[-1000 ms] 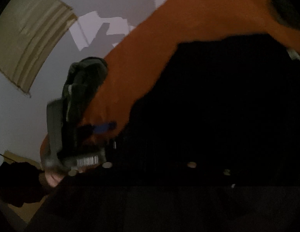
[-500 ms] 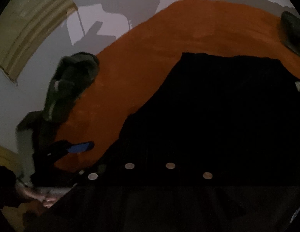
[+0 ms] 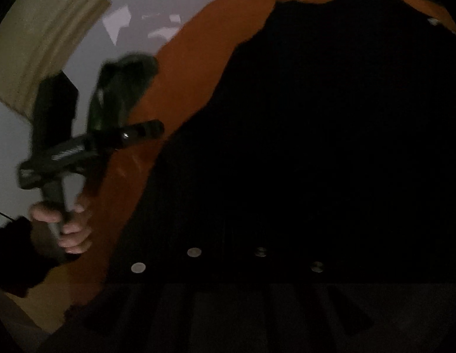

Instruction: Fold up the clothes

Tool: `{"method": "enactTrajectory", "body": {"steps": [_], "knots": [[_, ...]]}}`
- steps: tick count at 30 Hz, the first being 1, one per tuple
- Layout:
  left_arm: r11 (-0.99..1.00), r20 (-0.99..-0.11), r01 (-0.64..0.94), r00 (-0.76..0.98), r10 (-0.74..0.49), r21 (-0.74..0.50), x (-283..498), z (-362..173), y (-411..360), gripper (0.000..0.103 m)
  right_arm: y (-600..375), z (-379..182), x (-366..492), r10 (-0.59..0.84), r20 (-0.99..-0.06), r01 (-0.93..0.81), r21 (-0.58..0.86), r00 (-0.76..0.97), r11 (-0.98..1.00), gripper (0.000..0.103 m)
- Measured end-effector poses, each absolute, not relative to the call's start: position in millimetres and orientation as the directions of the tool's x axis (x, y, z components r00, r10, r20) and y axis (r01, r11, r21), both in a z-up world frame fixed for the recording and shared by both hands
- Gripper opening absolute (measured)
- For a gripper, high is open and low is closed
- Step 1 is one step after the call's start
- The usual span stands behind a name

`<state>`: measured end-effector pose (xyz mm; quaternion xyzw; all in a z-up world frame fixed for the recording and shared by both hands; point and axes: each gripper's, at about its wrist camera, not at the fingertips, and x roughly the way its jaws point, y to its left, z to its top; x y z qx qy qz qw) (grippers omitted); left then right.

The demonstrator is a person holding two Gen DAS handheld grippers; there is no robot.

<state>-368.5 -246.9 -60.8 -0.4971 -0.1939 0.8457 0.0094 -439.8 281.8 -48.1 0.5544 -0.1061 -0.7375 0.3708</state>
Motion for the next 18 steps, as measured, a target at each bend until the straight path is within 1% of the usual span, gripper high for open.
{"method": "enactTrajectory", "body": {"steps": [1, 2, 3, 4, 6, 7, 8, 9, 10, 11, 12, 14, 15, 16, 17, 18], "knots": [[-0.92, -0.828, 0.173, -0.516, 0.219, -0.352, -371.6, -56.1, -249.6, 0.073, 287.9, -45.8, -452.0, -0.658, -0.742, 0.419, 0.561, -0.128, -0.714, 0.023], [-0.912, -0.821, 0.163, -0.514, 0.247, -0.376, -376.5, -54.0, -250.3, 0.073, 294.1, -43.6, -464.1, -0.651, -0.745, 0.409, 0.554, -0.145, -0.725, 0.028], [-0.901, -0.817, 0.147, -0.501, 0.287, -0.408, -383.3, -54.3, -249.3, 0.073, 300.2, -41.3, -476.3, -0.644, -0.747, 0.399, 0.547, -0.162, -0.736, 0.038], [-0.889, -0.81, 0.132, -0.486, 0.327, -0.439, -390.1, -54.7, -248.3, 0.073, 306.3, -39.0, -488.4, -0.637, -0.75, 0.388, 0.541, -0.179, -0.746, 0.043], [-0.879, -0.821, 0.103, -0.42, 0.387, -0.466, -407.4, -64.2, -238.1, 0.073, 318.5, -34.5, -512.8, -0.621, -0.754, 0.366, 0.527, -0.213, -0.767, 0.044], [-0.881, -0.833, 0.094, -0.387, 0.396, -0.463, -414.2, -71.0, -231.9, 0.073, 324.7, -32.2, -524.9, -0.612, -0.757, 0.355, 0.521, -0.23, -0.776, 0.044], [-0.891, -0.847, 0.091, -0.364, 0.386, -0.445, -417.9, -78.2, -226.2, 0.073, 330.8, -29.9, -537.1, -0.604, -0.758, 0.343, 0.514, -0.246, -0.786, 0.044], [-0.899, -0.861, 0.089, -0.341, 0.376, -0.428, -421.7, -85.5, -220.4, 0.072, 327.3, -33.9, -548.5, -0.588, -0.777, 0.348, 0.499, -0.227, -0.794, 0.044], [-0.908, -0.875, 0.085, -0.317, 0.366, -0.411, -425.5, -92.7, -214.6, 0.069, 320.2, -40.2, -559.6, -0.568, -0.8, 0.36, 0.48, -0.194, -0.8, 0.044], [-0.92, -0.888, 0.083, -0.307, 0.343, -0.384, -426.5, -98.0, -210.5, 0.057, 313.5, -44.8, -565.3, -0.554, -0.817, 0.375, 0.468, -0.161, -0.8, 0.044], [-0.934, -0.9, 0.082, -0.312, 0.306, -0.346, -424.2, -101.0, -208.3, 0.052, 308.8, -48.0, -565.9, -0.552, -0.823, 0.392, 0.469, -0.131, -0.792, 0.044], [-0.941, -0.902, 0.083, -0.324, 0.286, -0.328, -417.5, -101.3, -212.3, 0.035, 301.6, -50.7, -564.9, -0.567, -0.818, 0.417, 0.485, -0.095, -0.769, 0.044], [-0.94, -0.899, 0.085, -0.33, 0.286, -0.33, -413.8, -100.4, -215.8, 0.032, 298.4, -51.3, -564.4, -0.565, -0.82, 0.426, 0.479, -0.095, -0.767, 0.044], [-0.94, -0.897, 0.086, -0.337, 0.286, -0.331, -410.0, -99.5, -219.3, 0.027, 295.1, -51.9, -563.9, -0.562, -0.822, 0.435, 0.474, -0.095, -0.766, 0.039], [-0.937, -0.893, 0.084, -0.341, 0.292, -0.338, -408.5, -99.1, -222.7, 0.026, 293.2, -49.3, -564.1, -0.539, -0.834, 0.45, 0.439, -0.119, -0.778, 0.027], [-0.933, -0.888, 0.078, -0.342, 0.306, -0.352, -409.6, -99.2, -225.9, 0.026, 291.9, -45.6, -564.4, -0.509, -0.847, 0.465, 0.392, -0.154, -0.794, 0.004]]}}
